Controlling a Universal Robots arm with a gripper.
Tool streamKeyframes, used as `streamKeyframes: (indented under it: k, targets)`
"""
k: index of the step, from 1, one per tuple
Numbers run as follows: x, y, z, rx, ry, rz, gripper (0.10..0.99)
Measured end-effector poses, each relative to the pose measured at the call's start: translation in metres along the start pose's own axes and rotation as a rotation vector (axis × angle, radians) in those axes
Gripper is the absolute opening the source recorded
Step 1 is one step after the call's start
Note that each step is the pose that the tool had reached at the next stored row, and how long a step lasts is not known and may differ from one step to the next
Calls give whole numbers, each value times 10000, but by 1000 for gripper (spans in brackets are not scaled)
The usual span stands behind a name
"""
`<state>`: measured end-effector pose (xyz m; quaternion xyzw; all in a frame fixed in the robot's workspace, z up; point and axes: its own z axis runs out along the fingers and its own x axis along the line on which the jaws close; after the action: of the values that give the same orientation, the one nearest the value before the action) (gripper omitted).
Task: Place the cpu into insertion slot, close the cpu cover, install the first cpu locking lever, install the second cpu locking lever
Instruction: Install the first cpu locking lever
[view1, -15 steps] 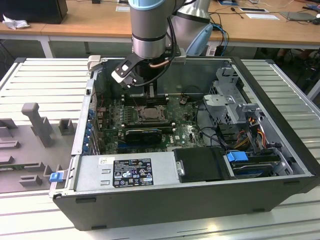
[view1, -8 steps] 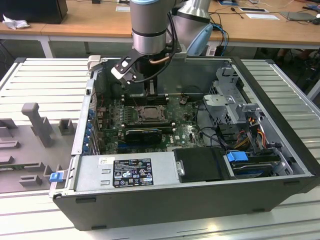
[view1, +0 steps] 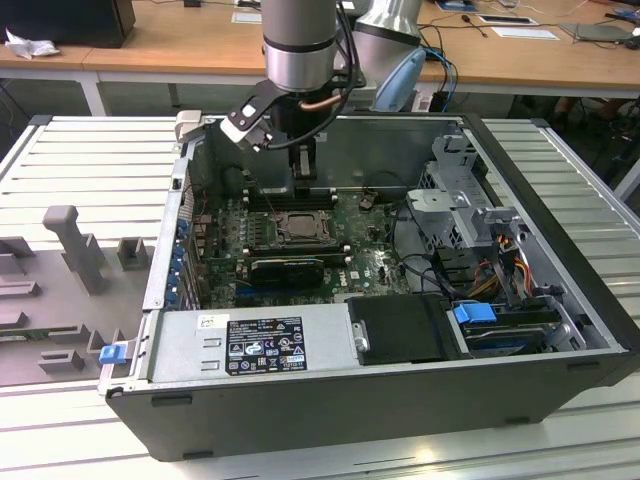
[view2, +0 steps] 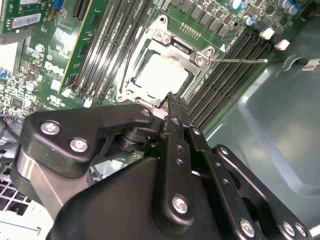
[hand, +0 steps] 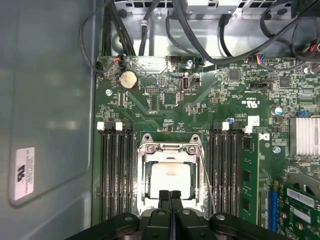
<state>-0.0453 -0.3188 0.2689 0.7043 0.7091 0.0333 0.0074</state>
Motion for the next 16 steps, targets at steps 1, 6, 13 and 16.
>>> streamKeyframes:
  k: [1,6,13,16]
  targets:
    - [1,2,-24,0,0,0,106]
    - [7,11,-183,0,0,0,106]
    - [7,11,-188,41,44,-1108,106]
    - [7,11,-187,50,53,-1252,106]
